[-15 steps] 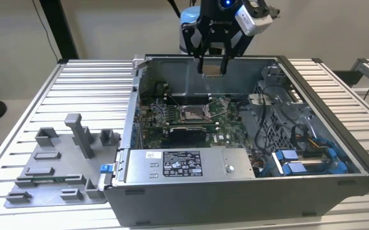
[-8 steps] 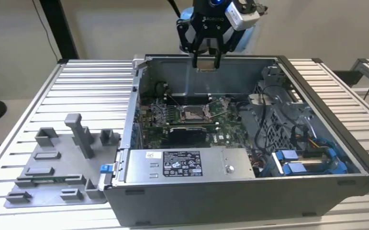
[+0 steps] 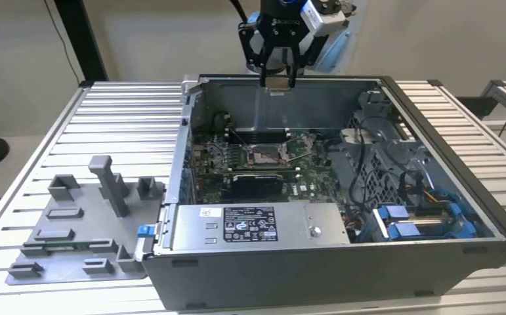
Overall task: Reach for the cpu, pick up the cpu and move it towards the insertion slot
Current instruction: 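Pick up the cpu and move it towards the insertion slot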
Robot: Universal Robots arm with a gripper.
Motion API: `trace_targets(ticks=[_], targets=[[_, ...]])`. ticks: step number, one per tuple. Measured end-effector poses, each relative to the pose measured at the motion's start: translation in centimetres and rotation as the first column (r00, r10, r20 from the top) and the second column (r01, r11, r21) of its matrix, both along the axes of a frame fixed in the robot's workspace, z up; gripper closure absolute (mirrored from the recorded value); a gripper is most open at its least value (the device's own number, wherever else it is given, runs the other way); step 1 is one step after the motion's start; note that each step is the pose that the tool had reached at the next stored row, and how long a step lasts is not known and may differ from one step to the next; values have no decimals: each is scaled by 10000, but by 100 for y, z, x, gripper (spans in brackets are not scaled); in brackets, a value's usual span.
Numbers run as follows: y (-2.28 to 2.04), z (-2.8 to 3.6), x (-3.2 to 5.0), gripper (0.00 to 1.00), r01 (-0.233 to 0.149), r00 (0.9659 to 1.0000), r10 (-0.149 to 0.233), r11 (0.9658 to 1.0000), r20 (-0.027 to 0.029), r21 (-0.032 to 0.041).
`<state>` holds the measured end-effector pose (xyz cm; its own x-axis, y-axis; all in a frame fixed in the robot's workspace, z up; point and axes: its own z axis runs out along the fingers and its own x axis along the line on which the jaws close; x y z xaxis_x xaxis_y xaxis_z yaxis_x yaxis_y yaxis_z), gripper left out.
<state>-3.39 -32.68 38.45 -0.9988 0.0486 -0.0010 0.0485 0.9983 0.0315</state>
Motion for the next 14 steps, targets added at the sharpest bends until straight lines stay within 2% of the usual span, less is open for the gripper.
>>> trace_targets(ticks=[4, 6, 14], targets=[[95, -17, -5, 100, -1, 10000, 1, 10000, 0, 0], [125, -20, -6, 100, 0, 10000, 0, 10000, 0, 0], [133, -20, -9, 100, 0, 10000, 0, 10000, 0, 0]])
